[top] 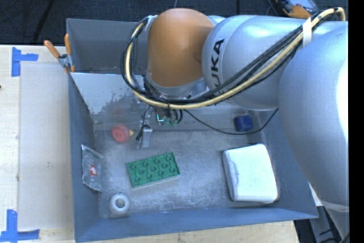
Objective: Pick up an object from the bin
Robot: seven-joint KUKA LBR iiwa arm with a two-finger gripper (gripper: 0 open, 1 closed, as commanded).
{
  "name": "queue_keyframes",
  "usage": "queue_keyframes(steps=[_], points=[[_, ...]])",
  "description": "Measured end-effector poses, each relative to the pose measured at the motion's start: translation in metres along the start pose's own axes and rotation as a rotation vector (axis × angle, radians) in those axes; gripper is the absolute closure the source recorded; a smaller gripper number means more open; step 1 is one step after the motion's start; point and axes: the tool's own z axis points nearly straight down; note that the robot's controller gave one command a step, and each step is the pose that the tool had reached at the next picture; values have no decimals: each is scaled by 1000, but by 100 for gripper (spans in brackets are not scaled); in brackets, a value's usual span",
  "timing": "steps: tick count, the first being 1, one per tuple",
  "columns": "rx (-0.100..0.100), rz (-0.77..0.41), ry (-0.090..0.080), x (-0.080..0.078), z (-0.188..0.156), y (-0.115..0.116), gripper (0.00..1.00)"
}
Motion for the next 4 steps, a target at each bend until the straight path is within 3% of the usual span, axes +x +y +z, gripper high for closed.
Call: queue_keyframes(steps=[1,2,3,4], points=[[2,-11,3,70,113,-35,0],[0,-28,-8,77,77,-47,0],[0,1,-6,75,79,-66,0],[0,-18,-4,70,110,-63,0]])
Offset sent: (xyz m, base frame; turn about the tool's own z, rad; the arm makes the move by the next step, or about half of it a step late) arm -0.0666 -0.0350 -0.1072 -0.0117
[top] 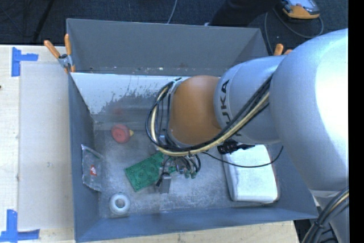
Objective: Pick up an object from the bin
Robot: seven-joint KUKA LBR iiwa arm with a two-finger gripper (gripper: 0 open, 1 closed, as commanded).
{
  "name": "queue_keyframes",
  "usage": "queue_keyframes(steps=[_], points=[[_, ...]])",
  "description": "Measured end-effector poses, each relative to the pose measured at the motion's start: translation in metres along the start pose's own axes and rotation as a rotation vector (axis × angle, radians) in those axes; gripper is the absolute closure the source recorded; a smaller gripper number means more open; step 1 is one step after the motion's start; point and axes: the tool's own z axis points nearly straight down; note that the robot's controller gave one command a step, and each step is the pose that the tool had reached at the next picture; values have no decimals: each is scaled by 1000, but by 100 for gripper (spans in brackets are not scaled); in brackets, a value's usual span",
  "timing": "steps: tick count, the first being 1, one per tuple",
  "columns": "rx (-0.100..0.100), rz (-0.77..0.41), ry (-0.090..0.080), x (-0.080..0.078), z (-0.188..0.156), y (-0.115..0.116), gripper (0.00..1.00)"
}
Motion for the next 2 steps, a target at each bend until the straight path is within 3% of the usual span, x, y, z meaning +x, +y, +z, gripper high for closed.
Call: queue_keyframes(steps=[1,2], points=[[-1,5,-3,0,0,0,0],[-2,6,-4,-1,0,0,100]])
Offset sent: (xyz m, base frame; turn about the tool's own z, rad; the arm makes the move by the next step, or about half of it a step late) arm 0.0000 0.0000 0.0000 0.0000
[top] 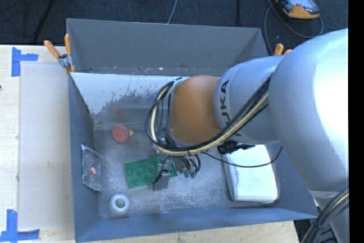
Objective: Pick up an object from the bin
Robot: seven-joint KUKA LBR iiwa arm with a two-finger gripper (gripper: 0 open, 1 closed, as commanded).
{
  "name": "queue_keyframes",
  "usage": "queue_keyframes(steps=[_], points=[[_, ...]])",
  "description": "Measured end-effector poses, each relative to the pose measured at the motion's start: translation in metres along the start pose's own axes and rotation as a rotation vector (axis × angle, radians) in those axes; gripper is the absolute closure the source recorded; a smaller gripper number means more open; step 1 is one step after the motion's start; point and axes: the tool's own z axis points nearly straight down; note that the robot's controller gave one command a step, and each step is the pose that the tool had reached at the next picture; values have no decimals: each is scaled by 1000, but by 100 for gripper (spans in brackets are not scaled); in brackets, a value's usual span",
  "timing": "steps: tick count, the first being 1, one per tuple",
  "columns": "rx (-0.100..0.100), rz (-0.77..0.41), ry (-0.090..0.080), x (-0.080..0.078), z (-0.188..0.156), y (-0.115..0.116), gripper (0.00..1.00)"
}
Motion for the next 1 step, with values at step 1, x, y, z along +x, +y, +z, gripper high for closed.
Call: queue_keyframes(steps=[1], points=[[-1,4,-7,-2,-101,0,100]])
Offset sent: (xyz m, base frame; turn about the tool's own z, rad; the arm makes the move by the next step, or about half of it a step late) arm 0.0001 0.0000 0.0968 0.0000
